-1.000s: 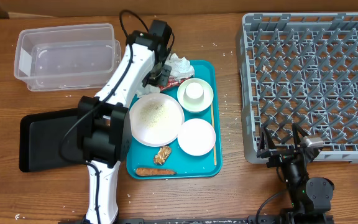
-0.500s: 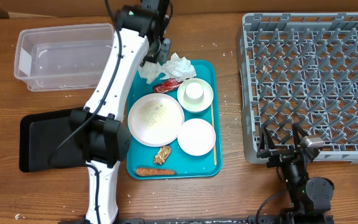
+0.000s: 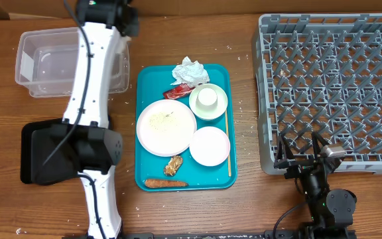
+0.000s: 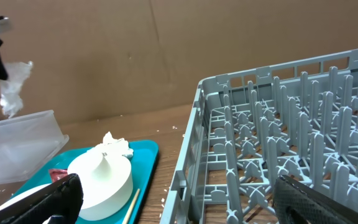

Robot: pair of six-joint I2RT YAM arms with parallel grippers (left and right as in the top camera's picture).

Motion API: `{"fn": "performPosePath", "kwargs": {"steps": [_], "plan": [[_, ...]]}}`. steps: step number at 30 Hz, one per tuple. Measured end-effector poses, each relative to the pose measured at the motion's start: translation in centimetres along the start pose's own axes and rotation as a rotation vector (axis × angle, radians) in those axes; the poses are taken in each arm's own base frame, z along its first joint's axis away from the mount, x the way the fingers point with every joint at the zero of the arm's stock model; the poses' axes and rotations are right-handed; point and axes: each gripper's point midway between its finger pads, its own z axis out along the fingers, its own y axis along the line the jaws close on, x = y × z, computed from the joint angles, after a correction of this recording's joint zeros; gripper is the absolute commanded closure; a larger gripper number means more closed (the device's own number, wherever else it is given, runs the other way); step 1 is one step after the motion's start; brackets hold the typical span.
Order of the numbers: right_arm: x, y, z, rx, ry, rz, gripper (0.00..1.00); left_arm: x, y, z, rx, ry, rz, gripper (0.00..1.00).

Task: Sort waste into correct bins and load items into the dishwasher
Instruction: 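Carry the tissue left and drop it into the clear bin, then return the left gripper to the tray and grasp the second tissue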

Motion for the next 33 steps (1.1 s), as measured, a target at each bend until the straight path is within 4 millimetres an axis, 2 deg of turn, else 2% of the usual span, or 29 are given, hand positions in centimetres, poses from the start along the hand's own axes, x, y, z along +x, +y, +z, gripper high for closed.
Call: {"fn": "performPosePath", "kwargs": {"steps": [3, 4, 5, 6, 7, 12, 15, 17, 20, 25, 29, 33], "plan": [[0.0, 0.0, 0.0, 0.0, 0.0, 0.0, 0.0, -0.4, 2.8, 0.6, -0.049, -0.008, -0.059, 0.95], [0.0, 0.0, 0.0, 0.001, 0.0, 0.0, 0.0, -0.4, 3.8, 0.8, -0.062, -0.004, -0.083, 0.88], [0.0, 0.0, 0.0, 0.0, 0.0, 0.0, 0.0, -0.2, 4.9, 1.1, -0.08, 0.001, -0.115, 0.73], [0.0, 0.0, 0.0, 0.0, 0.0, 0.0, 0.0, 0.0, 5.8, 1.2, -0.093, 0.009, -0.136, 0.36], [0.0, 0.0, 0.0, 0.0, 0.0, 0.0, 0.0, 0.3, 6.9, 1.4, -0.11, 0.021, -0.172, 0.12], [0.0, 0.0, 0.0, 0.0, 0.0, 0.0, 0.0, 1.7, 10.8, 2.1, -0.163, 0.07, -0.292, 0.09], [0.0, 0.0, 0.0, 0.0, 0.0, 0.0, 0.0, 2.7, 11.4, 2.4, -0.133, 0.113, -0.329, 0.09], [0.0, 0.0, 0.0, 0.0, 0.0, 0.0, 0.0, 3.1, 10.2, 2.5, -0.057, 0.139, -0.331, 0.11], [0.0, 0.0, 0.0, 0.0, 0.0, 0.0, 0.0, 3.1, 7.1, 2.3, 0.109, 0.163, -0.298, 0.12], [0.0, 0.0, 0.0, 0.0, 0.0, 0.0, 0.0, 3.2, -0.4, 0.3, 0.423, 0.184, -0.149, 0.19], [0.0, 0.0, 0.0, 0.0, 0.0, 0.0, 0.0, 4.1, -5.9, -1.6, 0.528, 0.201, -0.025, 0.24], [0.0, 0.0, 0.0, 0.0, 0.0, 0.0, 0.0, 4.6, -10.6, -2.8, 0.576, 0.189, 0.075, 0.23]]}}
